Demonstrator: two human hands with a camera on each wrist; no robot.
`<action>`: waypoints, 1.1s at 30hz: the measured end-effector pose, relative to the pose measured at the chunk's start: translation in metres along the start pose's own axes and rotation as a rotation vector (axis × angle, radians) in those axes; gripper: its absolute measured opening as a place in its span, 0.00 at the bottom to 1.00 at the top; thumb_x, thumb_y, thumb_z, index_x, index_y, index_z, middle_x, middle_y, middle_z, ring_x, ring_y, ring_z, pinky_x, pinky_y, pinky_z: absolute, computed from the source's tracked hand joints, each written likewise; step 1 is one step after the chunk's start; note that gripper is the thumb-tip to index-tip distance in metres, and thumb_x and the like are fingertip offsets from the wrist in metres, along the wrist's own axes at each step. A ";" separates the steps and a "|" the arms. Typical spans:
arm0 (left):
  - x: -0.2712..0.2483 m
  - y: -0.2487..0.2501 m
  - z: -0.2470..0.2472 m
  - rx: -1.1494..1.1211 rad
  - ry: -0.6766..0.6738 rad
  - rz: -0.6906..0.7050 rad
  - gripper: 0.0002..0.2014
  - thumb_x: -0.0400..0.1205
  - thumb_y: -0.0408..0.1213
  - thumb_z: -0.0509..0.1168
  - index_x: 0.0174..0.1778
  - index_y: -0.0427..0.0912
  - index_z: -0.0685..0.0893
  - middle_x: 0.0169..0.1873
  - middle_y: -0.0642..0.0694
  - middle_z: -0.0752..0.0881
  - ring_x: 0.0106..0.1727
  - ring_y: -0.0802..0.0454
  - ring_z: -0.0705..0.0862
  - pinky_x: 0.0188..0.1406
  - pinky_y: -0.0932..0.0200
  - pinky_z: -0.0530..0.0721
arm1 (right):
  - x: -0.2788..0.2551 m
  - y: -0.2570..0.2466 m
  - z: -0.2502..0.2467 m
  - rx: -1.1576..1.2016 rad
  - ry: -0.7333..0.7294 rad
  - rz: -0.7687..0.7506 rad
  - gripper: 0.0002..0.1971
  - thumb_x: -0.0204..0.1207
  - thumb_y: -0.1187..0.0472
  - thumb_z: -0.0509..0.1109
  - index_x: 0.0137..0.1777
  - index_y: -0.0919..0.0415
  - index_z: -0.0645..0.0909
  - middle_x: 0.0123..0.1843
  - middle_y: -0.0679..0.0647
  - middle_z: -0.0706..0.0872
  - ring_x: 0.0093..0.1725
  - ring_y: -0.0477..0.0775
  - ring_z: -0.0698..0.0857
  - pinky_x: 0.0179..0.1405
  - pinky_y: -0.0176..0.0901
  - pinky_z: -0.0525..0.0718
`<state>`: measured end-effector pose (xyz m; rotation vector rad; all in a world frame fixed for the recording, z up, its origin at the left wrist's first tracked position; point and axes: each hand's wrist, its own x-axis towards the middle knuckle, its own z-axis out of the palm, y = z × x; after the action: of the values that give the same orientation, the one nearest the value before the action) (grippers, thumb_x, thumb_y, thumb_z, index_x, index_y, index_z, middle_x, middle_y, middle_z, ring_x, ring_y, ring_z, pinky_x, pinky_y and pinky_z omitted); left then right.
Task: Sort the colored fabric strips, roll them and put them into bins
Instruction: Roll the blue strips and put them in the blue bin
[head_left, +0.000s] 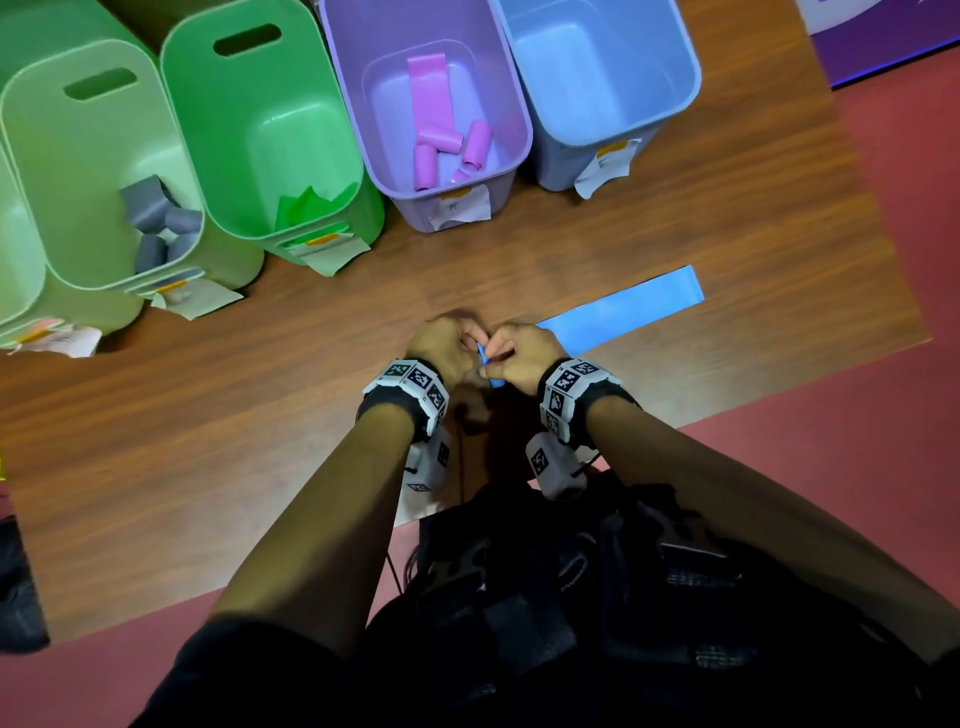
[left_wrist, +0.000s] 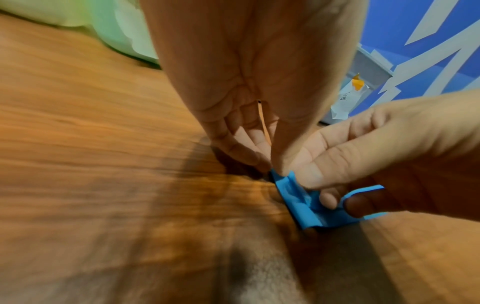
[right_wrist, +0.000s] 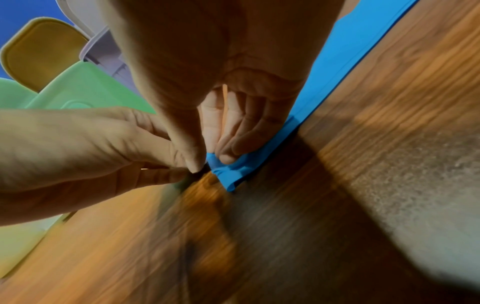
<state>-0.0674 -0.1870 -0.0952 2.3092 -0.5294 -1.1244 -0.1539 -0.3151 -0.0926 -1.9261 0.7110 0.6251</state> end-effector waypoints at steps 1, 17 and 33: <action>0.001 -0.001 0.000 0.001 0.001 0.008 0.10 0.70 0.32 0.76 0.45 0.47 0.91 0.41 0.49 0.89 0.43 0.53 0.86 0.45 0.66 0.83 | 0.000 0.000 0.000 0.001 0.002 0.004 0.10 0.70 0.62 0.81 0.45 0.50 0.83 0.45 0.42 0.86 0.47 0.44 0.83 0.40 0.28 0.76; -0.002 0.063 -0.062 -0.107 0.230 0.173 0.04 0.79 0.36 0.72 0.41 0.50 0.85 0.39 0.51 0.89 0.41 0.57 0.85 0.43 0.67 0.79 | -0.007 -0.064 -0.070 0.211 0.253 -0.151 0.02 0.74 0.65 0.72 0.41 0.59 0.85 0.31 0.47 0.81 0.32 0.49 0.80 0.38 0.42 0.78; -0.023 0.129 -0.140 -0.315 0.404 0.454 0.13 0.77 0.23 0.70 0.39 0.49 0.81 0.31 0.48 0.82 0.32 0.57 0.78 0.41 0.63 0.81 | -0.031 -0.133 -0.135 0.395 0.422 -0.509 0.08 0.75 0.69 0.71 0.42 0.55 0.87 0.26 0.36 0.83 0.31 0.37 0.79 0.37 0.34 0.79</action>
<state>0.0170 -0.2382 0.0695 1.9329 -0.6236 -0.4700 -0.0648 -0.3803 0.0648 -1.7719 0.5145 -0.2315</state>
